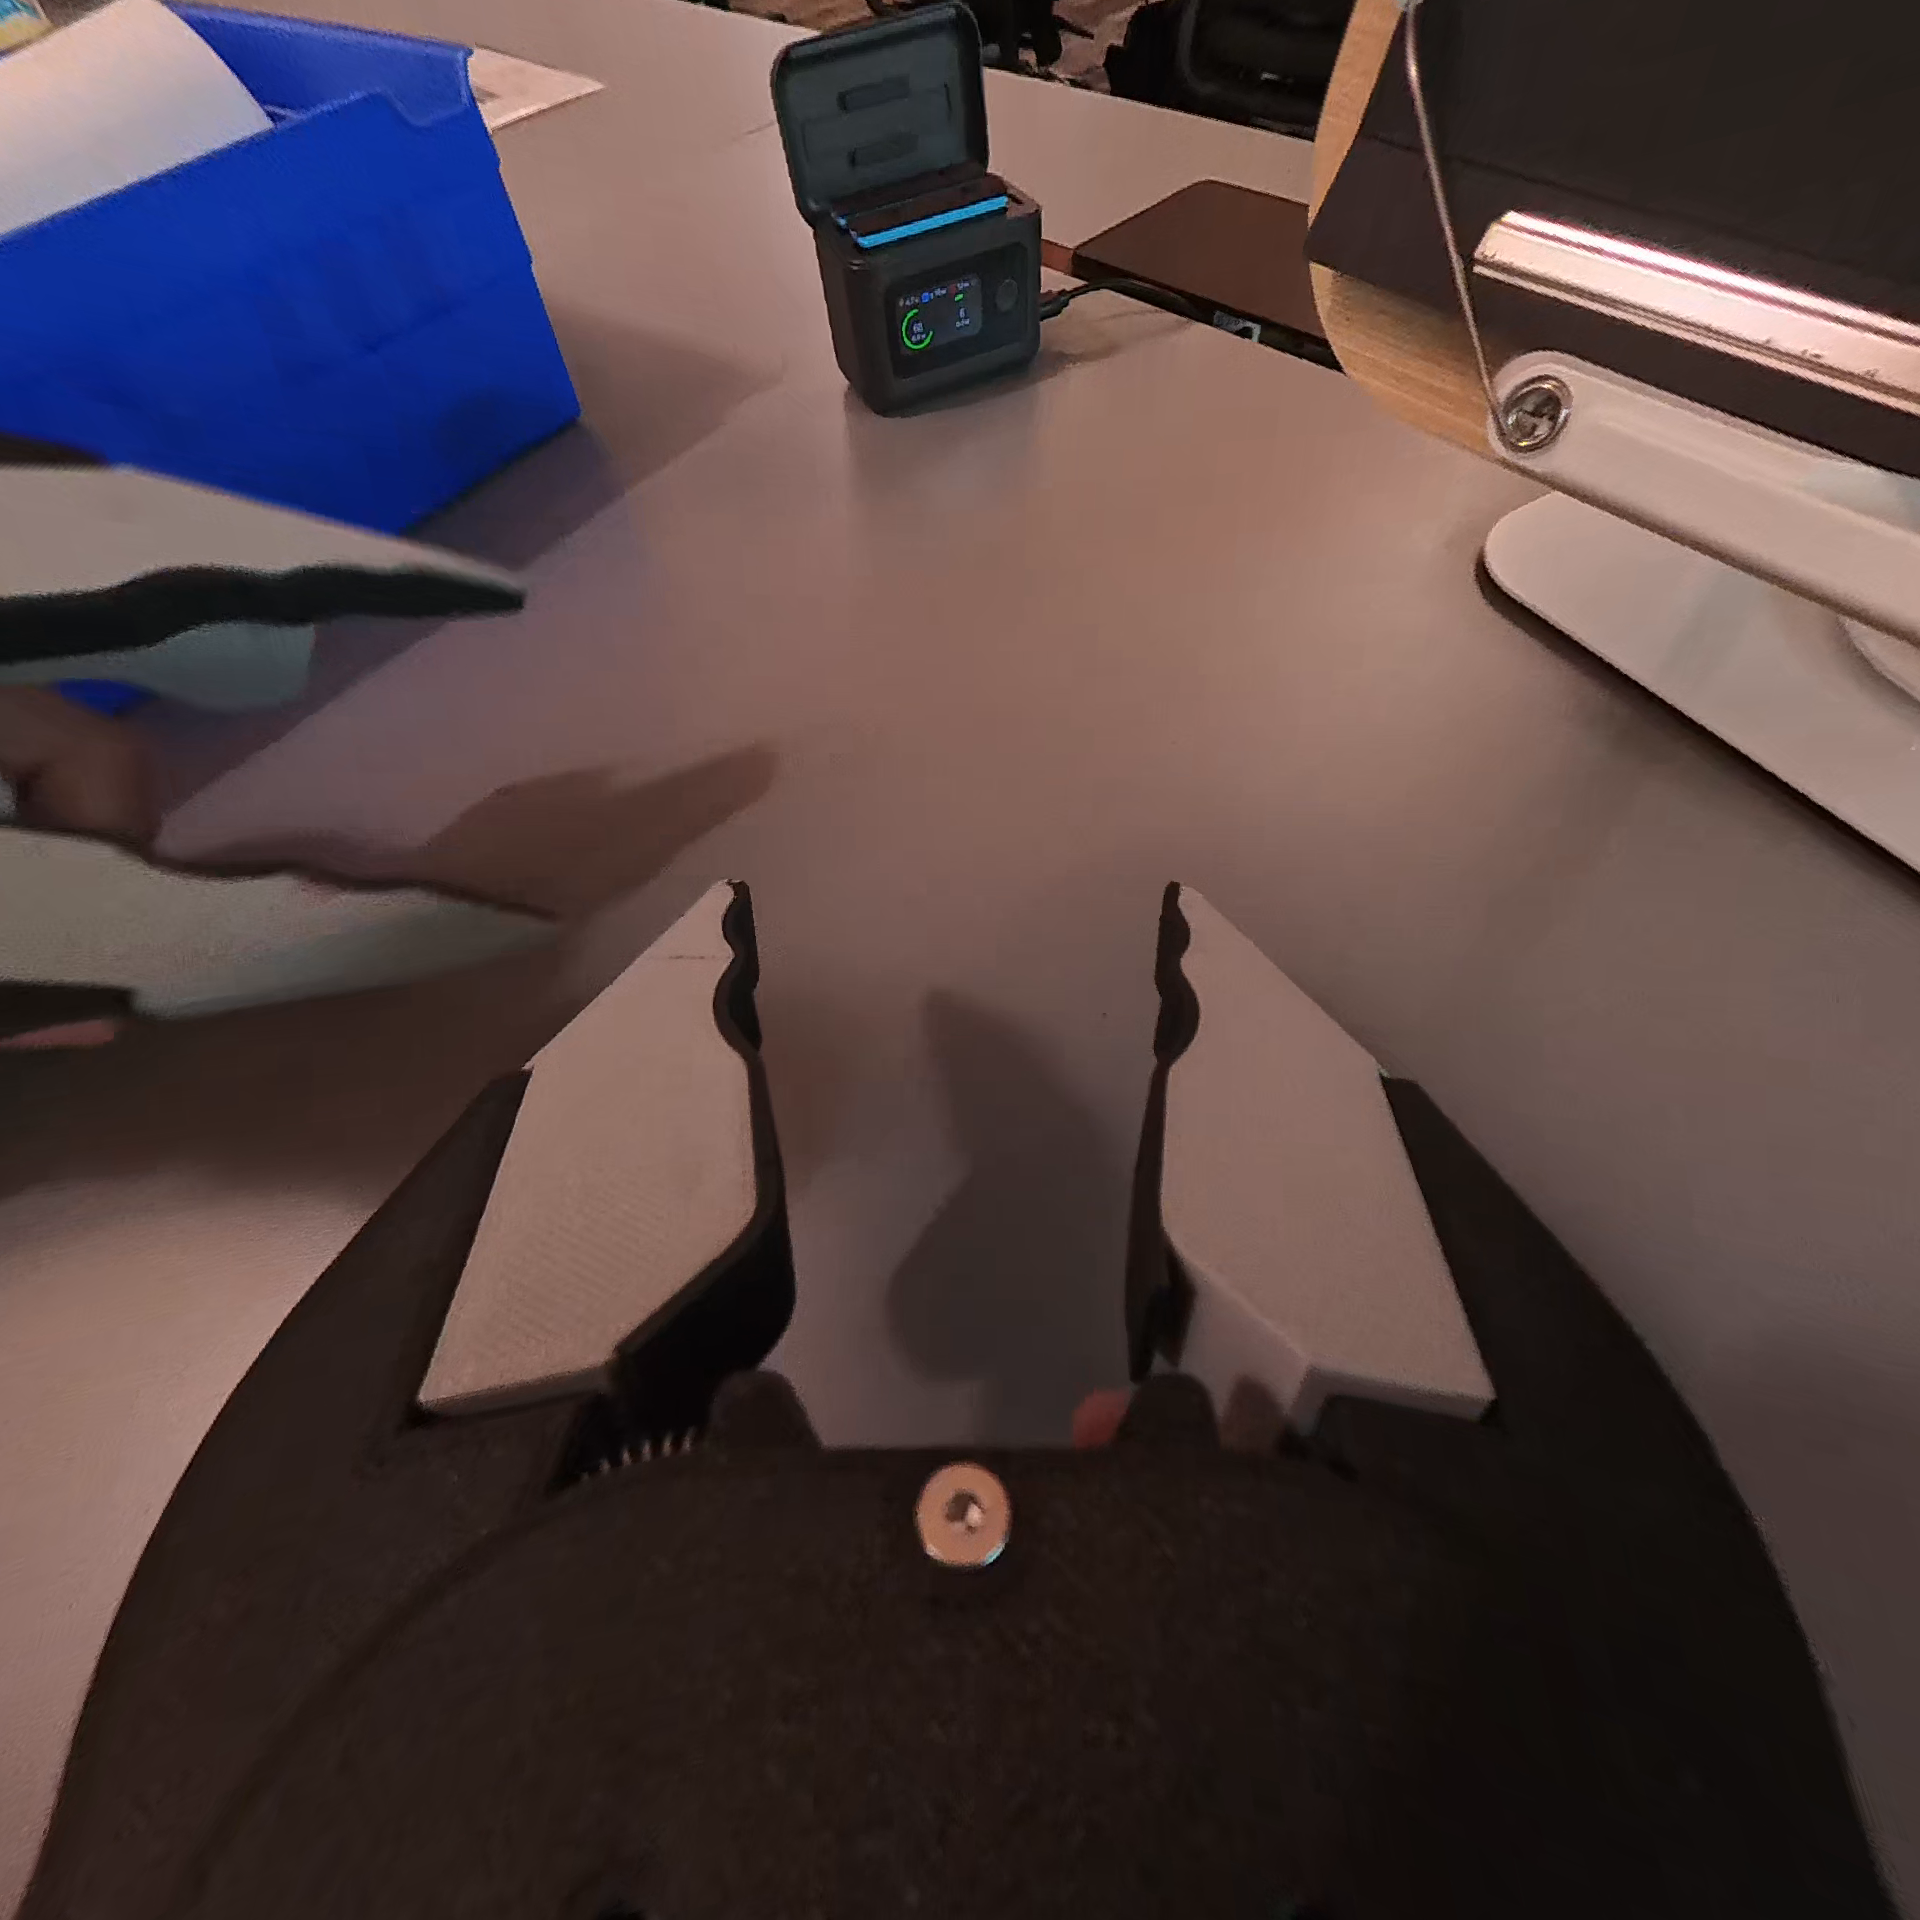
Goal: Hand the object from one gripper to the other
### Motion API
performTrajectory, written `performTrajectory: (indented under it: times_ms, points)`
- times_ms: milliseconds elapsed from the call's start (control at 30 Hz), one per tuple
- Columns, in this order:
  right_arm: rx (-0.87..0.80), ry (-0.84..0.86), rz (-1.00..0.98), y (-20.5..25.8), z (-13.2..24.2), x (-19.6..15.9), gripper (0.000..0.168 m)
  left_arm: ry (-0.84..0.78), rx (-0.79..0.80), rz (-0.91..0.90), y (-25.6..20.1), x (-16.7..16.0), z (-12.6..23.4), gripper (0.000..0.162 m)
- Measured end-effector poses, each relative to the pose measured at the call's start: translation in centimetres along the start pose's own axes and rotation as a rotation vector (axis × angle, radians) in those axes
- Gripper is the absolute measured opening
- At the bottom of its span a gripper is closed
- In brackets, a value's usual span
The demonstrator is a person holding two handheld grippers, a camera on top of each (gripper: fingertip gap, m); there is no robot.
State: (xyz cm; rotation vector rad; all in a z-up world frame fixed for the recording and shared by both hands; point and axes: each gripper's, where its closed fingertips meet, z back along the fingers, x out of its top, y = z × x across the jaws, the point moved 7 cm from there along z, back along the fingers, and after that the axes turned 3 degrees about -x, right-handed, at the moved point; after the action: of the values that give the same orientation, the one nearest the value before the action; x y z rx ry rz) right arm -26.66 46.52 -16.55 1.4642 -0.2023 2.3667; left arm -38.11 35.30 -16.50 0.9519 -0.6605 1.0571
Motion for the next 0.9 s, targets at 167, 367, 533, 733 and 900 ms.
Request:
performTrajectory:
  times_ms: [167, 367, 533, 733, 900]
  points:
    - [0.009, -0.005, -0.002, 0.0, 0.1, 0.0, 0.074, 0.101, -0.081, 0.063, -1.5, -1.1, 4.8, 0.069]
    - [-0.003, 0.004, 0.027, 0.3, 0.0, -0.1, 0.075, 0.033, -0.062, 0.042, -0.8, 0.9, 11.9, 0.058]
    - [0.006, -0.011, 0.003, 0.1, 0.3, 0.0, 0.074, 0.051, 0.087, 0.038, 4.0, 1.3, 17.2, 0.056]
    - [0.013, -0.006, 0.009, 0.2, 0.3, -0.1, 0.073, 0.203, 0.263, 0.203, 12.9, -2.3, 20.5, 0.07]
    - [0.004, 0.001, 0.034, 0.5, 0.2, -0.2, 0.072, 0.306, 0.322, 0.372, 17.6, -6.4, 21.7, 0.07]
